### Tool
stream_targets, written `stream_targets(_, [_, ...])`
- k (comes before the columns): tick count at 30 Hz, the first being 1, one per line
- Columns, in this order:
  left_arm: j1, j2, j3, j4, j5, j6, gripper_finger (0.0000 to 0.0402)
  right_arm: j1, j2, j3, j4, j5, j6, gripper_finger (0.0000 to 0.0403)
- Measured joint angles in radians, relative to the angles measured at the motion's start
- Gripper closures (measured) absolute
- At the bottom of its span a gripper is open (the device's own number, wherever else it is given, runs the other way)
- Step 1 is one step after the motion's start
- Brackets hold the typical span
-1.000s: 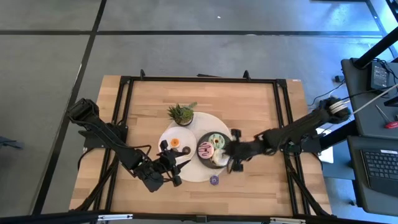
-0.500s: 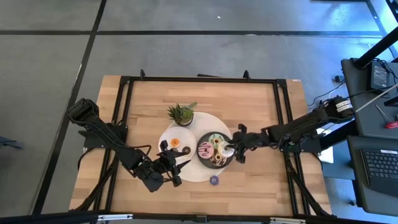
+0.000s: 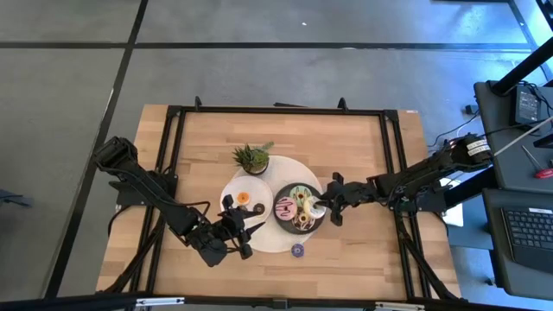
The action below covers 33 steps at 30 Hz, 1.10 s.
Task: Pick & Place donuts
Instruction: Put the large white donut on the gray plate
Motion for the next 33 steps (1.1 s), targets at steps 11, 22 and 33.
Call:
stream_targets(11, [0.0, 0.0, 0.0, 0.0, 0.0, 0.0, 0.026, 0.014, 0.018, -0.012, 0.031, 0.001, -0.011, 0.0343])
stream_targets(22, [0.0, 0.0, 0.0, 0.0, 0.0, 0.0, 0.026, 0.014, 0.085, -0.012, 0.091, 0.001, -0.025, 0.0335])
stream_targets(33, [0.0, 0.0, 0.0, 0.0, 0.0, 0.0, 0.026, 0.013, 0.085, -0.012, 0.101, -0.002, -0.025, 0.0237])
